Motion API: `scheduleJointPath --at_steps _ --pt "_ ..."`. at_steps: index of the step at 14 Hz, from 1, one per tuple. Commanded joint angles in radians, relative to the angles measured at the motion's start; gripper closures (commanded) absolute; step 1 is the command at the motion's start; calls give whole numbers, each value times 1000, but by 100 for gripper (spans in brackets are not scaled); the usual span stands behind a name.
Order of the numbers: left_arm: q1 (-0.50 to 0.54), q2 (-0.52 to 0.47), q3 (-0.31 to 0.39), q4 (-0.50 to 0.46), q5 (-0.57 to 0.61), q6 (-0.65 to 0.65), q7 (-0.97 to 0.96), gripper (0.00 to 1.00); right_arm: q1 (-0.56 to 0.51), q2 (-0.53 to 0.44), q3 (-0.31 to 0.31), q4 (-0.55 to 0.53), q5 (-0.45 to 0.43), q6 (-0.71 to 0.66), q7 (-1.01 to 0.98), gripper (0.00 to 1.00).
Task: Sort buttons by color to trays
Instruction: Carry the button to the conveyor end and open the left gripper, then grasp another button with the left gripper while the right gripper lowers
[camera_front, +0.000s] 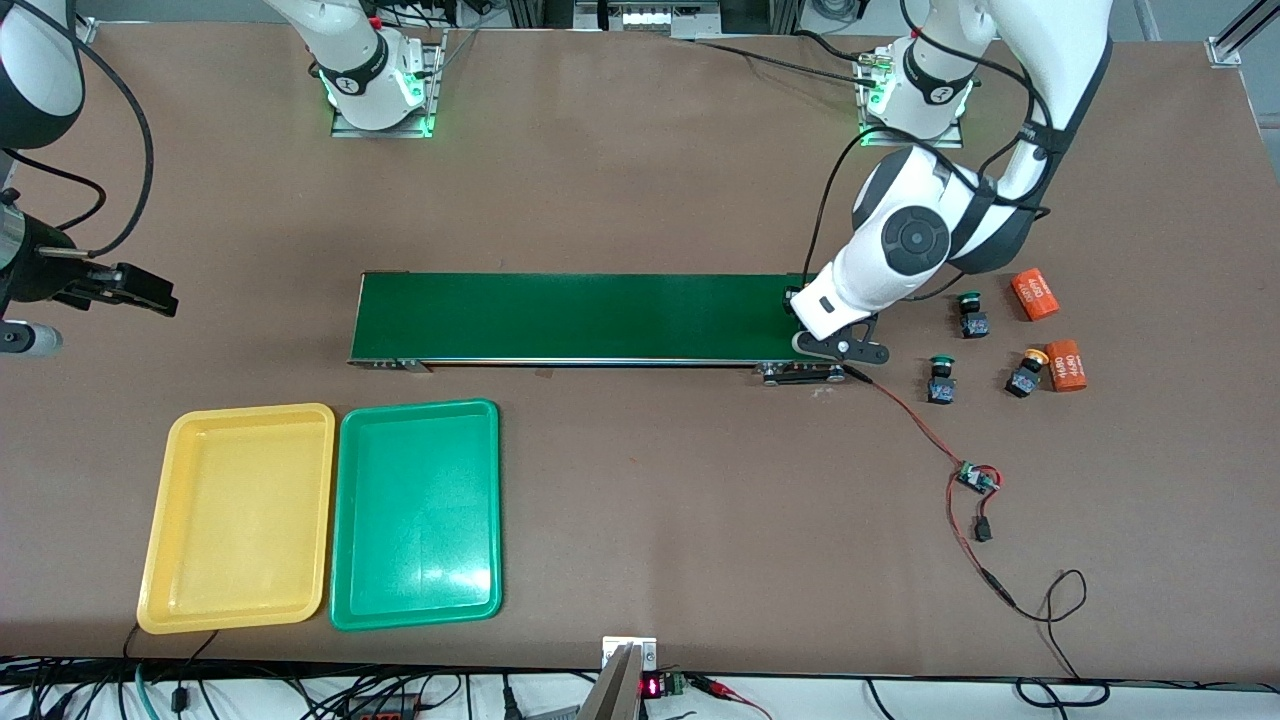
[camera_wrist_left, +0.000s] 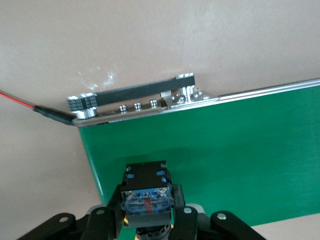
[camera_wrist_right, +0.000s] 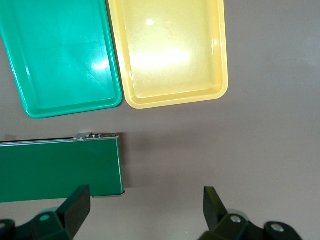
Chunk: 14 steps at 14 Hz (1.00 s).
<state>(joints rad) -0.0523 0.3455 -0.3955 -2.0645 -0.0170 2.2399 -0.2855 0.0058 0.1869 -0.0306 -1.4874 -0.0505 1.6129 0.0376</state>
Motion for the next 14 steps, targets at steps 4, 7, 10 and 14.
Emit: scheduleJointPath --at_steps 4,7,10,14 --pt "-41 20 3 33 0 -9 9 0 0 8 6 4 12 4 31 0" --pt "18 -84 10 24 5 -19 12 0 -7 48 3 -1 70 22 33 0" --pt "165 -100 14 -25 11 -75 16 0 -10 48 3 -7 61 1 -7 0" --pt "373 -66 14 -6 130 -98 19 0 -4 49 3 -10 66 -5 -53 0"
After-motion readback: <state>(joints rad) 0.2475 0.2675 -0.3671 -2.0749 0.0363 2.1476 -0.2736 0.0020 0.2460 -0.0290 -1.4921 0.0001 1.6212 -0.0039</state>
